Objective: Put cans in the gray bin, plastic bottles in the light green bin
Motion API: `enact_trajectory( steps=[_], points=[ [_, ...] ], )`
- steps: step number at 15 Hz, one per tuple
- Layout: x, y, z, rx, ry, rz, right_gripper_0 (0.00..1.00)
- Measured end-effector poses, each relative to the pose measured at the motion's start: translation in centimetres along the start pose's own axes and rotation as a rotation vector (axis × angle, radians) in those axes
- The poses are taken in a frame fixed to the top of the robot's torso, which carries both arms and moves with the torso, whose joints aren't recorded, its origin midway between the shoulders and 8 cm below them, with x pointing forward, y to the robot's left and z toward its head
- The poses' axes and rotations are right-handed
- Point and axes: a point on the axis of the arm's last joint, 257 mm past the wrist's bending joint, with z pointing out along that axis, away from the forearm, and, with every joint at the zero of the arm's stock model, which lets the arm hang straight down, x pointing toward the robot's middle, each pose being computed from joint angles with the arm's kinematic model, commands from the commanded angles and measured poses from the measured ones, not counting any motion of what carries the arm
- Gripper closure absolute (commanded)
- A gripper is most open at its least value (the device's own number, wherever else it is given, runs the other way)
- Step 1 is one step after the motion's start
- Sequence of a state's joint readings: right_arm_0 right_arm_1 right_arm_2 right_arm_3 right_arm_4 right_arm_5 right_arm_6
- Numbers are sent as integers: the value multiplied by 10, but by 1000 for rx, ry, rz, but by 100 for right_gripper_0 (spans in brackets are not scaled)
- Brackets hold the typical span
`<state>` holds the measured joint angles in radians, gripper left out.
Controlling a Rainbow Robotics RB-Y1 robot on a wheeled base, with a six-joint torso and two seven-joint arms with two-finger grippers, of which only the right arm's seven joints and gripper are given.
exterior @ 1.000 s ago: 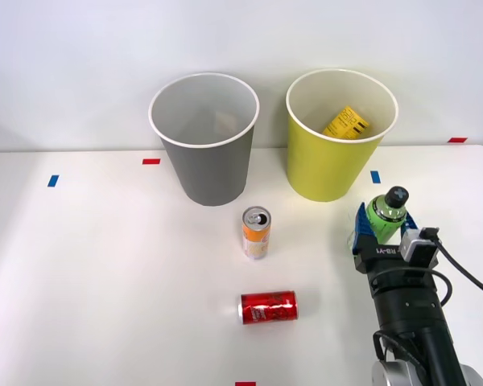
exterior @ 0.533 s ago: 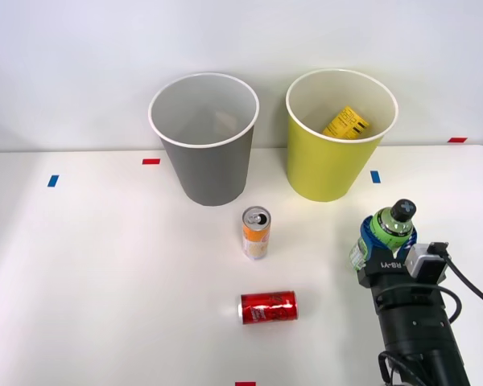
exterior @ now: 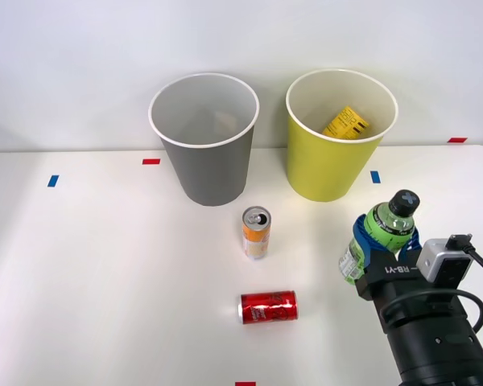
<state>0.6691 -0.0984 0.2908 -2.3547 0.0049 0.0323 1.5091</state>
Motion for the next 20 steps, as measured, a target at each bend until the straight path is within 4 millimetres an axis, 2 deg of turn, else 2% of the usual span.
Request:
enact_trajectory(
  steps=[4,7,12,17,20],
  points=[
    [-41,24,1,-59,-67,59,100],
    [-84,38,13,-107,-171,92,100],
    [-138,62,33,-196,-257,198,100],
    [-180,76,71,-232,-293,191,100],
    [-179,71,114,-217,-307,175,100]
  ],
)
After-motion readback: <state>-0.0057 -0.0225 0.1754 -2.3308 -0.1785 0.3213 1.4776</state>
